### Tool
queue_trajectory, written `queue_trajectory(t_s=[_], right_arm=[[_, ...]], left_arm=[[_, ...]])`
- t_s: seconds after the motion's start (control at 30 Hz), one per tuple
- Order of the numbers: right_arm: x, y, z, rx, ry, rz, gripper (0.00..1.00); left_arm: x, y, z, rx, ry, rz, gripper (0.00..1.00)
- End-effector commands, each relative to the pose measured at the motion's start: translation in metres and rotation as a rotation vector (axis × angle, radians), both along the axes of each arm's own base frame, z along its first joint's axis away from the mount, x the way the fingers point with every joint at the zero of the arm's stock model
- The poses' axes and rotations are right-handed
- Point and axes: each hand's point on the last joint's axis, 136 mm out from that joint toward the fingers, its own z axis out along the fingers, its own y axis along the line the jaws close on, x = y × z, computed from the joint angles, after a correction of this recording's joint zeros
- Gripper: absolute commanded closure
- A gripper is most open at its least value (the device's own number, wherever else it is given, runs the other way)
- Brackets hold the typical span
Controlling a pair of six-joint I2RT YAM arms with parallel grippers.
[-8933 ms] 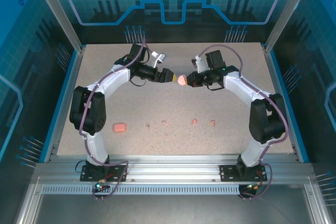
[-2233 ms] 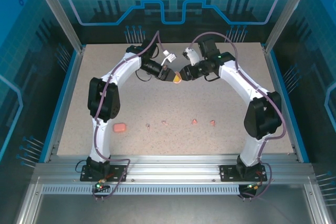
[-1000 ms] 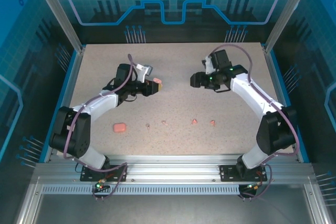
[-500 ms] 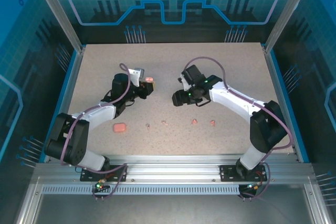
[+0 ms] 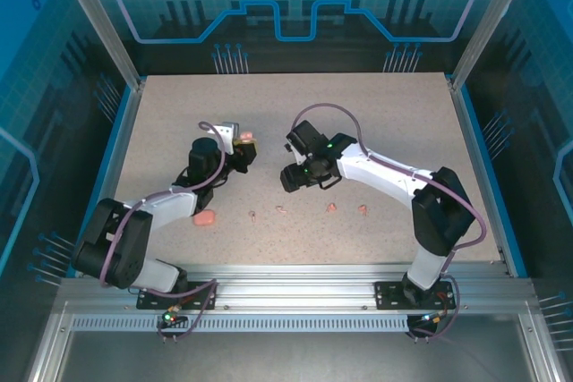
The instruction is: Insert wireless bluetooth earbuds into charging case
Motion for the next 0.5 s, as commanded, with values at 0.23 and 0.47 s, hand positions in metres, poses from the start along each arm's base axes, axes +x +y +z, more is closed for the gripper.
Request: queue_trajectory(t_s=[0.23,0.47], right_arm=[[-0.004,0.003,-0.001,-0.049,-0.009,0.033,0.33],[-0.004,0.008,0.000,-0.077,-0.025,0.058,0.33]], left_arm=[[-0.006,0.001,0.038,-0.024,-0.150,0.017,1.00],[-0.014,-0.005,0.048,-0.014,-0.218,-0.010,1.00]])
